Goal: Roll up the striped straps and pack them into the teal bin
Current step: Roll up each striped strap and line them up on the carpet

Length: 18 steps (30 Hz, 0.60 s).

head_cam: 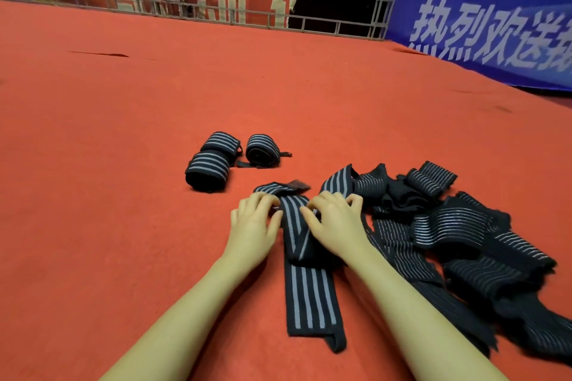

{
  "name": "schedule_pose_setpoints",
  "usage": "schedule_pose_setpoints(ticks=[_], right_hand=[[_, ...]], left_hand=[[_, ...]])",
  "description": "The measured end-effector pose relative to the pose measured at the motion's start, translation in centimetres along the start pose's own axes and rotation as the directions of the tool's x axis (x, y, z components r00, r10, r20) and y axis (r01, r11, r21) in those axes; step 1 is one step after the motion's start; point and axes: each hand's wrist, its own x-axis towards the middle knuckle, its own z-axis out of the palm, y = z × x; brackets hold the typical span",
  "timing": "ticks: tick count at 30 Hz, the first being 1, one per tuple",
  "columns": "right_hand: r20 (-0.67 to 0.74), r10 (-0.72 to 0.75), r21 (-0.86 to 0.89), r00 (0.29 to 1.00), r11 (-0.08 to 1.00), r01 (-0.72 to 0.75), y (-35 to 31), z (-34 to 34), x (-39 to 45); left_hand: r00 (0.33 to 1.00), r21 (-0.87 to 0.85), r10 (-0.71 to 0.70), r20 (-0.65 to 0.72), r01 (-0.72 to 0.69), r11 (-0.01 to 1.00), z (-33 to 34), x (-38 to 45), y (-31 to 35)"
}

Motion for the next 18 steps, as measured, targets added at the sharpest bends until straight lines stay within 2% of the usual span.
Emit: schedule_pose_setpoints(ticks=[5,7,10,12,14,16,18], right_hand=[[0.118,0.123,0.003,0.985,0.992,-0.124,-1.0,2.6,3.1],[0.155,0.112,0.023,0.982,0.993,-0.117,-1.0,3.8,3.3],[0.135,0.099,0.072,0.986,0.991,-0.109,-1.1,5.0,2.7],[0.111,0.087,0.071,0.990,0.993,-0.095,-1.0,5.8,2.6],[0.073,0.058,0.065,0.996,0.996,-0.062,-0.8,6.5,3.2],[0.064,0.047,0.076,0.997,0.996,-0.051,-0.6,7.1,3.6],[0.048,0.039,0.061,0.998,0.997,-0.042,-0.3,7.7,3.5]], left_hand=[[0.987,0.159,-0.135,0.093,0.119,0.980,0.6,4.9,-0.4],[0.976,0.265,-0.153,0.155,0.108,0.958,1.1,6.4,-0.7],[0.970,0.350,-0.121,0.212,0.041,0.936,1.8,7.6,-2.0],[0.988,0.338,-0.041,0.151,-0.012,0.941,2.0,8.4,-2.8],[1.000,0.290,0.022,0.013,-0.025,0.957,1.6,9.2,-3.6],[0.992,0.272,0.030,-0.125,0.005,0.962,1.2,9.0,-4.8],[0.985,0.238,-0.003,-0.173,0.045,0.970,1.4,8.1,-5.3]])
